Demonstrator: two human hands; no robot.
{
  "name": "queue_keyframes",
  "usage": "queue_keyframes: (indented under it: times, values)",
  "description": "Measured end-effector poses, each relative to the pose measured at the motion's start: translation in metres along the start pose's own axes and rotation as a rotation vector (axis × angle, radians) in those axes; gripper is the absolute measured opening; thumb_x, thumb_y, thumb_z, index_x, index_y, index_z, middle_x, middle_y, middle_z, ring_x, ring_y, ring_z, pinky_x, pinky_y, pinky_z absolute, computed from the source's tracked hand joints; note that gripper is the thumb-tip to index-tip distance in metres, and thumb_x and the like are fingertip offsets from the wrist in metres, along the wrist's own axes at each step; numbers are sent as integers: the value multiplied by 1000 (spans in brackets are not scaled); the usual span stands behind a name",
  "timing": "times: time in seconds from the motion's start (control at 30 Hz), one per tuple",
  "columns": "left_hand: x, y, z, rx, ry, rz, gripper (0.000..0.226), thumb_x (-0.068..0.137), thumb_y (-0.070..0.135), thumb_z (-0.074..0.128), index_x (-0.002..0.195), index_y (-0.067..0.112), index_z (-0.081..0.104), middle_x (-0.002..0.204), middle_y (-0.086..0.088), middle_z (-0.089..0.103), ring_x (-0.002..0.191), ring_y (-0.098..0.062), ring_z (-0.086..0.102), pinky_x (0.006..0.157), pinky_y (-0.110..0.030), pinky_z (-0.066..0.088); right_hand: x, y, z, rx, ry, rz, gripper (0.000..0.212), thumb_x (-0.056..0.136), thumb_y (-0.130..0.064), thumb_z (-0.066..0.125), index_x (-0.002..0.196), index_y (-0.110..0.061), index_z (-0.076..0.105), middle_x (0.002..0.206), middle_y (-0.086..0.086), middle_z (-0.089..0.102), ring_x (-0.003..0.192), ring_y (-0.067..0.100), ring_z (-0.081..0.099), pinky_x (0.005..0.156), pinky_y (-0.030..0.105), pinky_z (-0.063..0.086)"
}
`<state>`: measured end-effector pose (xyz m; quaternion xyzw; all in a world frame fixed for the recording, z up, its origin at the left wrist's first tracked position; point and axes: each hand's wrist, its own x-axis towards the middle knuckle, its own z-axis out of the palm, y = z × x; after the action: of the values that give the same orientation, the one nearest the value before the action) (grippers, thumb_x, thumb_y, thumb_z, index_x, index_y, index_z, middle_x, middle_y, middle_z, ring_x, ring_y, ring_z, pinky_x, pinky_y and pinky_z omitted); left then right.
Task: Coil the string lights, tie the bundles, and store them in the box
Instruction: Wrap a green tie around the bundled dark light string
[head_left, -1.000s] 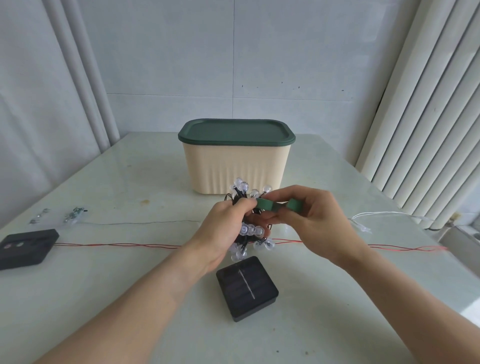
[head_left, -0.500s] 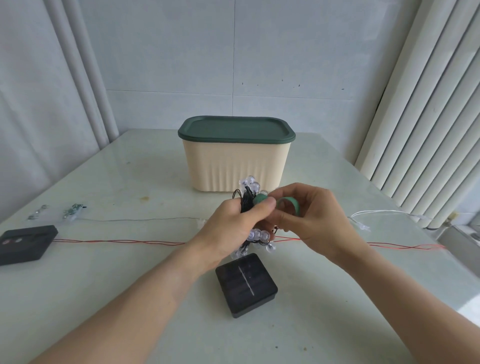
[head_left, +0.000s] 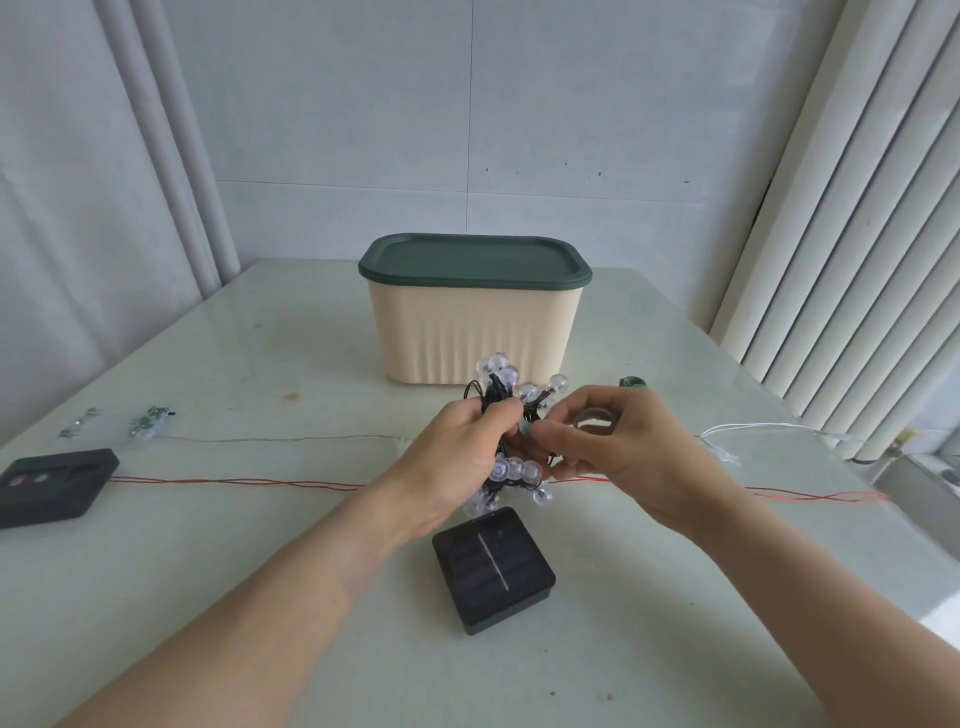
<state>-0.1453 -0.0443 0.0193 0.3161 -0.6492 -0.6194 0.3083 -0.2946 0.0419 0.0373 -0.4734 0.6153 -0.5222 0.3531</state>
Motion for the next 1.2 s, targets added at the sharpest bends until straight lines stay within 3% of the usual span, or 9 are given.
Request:
queue_keyframes:
  times: [0.2,0.37,0.53,0.6,0.77,0.93,1.07,1.13,1.2]
  values:
    - [1,-4,-1,57,-28,-1,62,70,63,55,84,2,61,85,-9,63,90,-29,64,102,-59,44,-4,-7,-1,-141,48,-44,28,75,-16,86,77,5,68,62,14,71,53,16,67,53,16,50]
    - [-3,-2,-1,38,-46,-20,35,74,59,58,73,24,64,86,-3,61,91,-22,59,105,-52,41,-3,-3,7,-216,142,-61,34,72,-13,89,65,-2,58,46,-2,61,43,12,59,48,19,47]
    - [-8,3,3,-125,-155,-107,36,84,36,61,95,3,61,85,-16,50,70,-21,48,58,-30,39,-1,1,8,-203,252,-61,32,71,-12,87,63,-6,57,44,-2,58,45,17,64,53,28,47]
    - [-8,2,4,-151,-199,-104,44,80,31,60,105,-5,59,89,-18,55,81,-26,49,68,-37,37,-1,2,9,-209,272,-79,29,72,-10,85,62,-7,59,47,1,62,44,18,62,53,30,48]
    - [-7,-1,4,-198,-175,-68,30,73,18,58,101,11,64,99,-19,58,95,-29,53,85,-45,37,-3,4,11,-184,307,-150,31,71,-25,90,61,-10,65,47,-4,57,42,14,45,47,26,39]
    - [-6,4,0,-380,-287,-99,42,74,14,55,114,2,55,93,-10,60,91,-21,58,71,-26,46,-2,1,10,12,250,-114,26,70,-17,89,72,0,70,60,10,60,46,14,54,48,20,50]
    - [-6,8,-8,-485,-352,-193,50,73,18,55,122,9,50,104,-12,57,92,-23,59,82,-30,47,0,1,6,237,78,-19,24,67,-8,83,87,1,73,86,14,76,73,25,70,68,33,63]
    - [-7,11,-11,-487,-417,-182,62,69,19,61,129,8,51,122,-19,46,111,-31,43,97,-40,28,1,1,4,314,13,-10,24,67,-1,78,91,0,73,95,12,78,80,23,72,70,30,62]
    - [-7,12,-14,-505,-406,-174,62,72,17,53,132,4,53,128,-23,46,115,-35,38,95,-44,27,2,0,4,358,-13,-2,27,66,1,75,93,1,72,101,11,77,82,21,73,70,28,61]
